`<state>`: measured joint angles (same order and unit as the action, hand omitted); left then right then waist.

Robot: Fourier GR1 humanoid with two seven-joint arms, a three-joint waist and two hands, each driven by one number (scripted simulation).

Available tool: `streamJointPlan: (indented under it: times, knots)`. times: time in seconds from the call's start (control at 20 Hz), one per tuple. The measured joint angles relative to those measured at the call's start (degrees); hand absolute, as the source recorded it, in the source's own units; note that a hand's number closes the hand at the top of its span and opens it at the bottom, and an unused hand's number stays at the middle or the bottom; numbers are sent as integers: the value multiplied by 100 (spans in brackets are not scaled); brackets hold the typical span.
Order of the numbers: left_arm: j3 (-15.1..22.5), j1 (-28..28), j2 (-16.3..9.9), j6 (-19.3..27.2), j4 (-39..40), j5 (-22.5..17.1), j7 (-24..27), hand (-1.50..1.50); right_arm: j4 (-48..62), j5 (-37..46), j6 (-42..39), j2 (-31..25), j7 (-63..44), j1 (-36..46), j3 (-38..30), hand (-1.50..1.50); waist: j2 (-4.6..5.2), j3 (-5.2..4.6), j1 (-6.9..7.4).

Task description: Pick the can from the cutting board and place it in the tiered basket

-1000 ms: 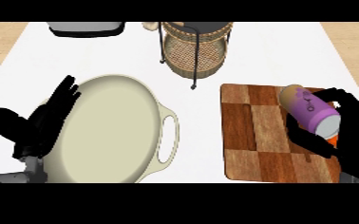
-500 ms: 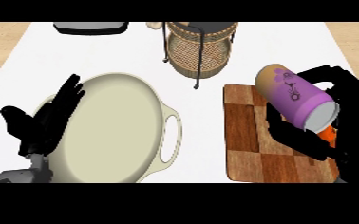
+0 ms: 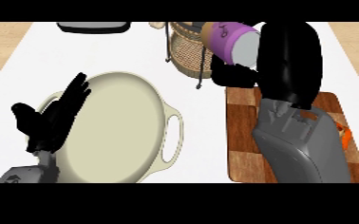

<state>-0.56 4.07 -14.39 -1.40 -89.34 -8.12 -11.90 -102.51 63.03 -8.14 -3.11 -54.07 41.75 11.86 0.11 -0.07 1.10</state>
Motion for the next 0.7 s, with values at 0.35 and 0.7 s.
streamJointPlan:
  times: [0.35, 0.7]
  knots:
    - [-103, -53, 0, -135, -57, -65, 0, 0, 1905, -84, 671, 247, 6, 1277, -376, 150, 6, 3, 10]
    - [-164, 23, 20, -129, -75, 6, -81, 0, 3138, -378, 1188, 258, -147, 1978, -452, 150, -48, 10, -12]
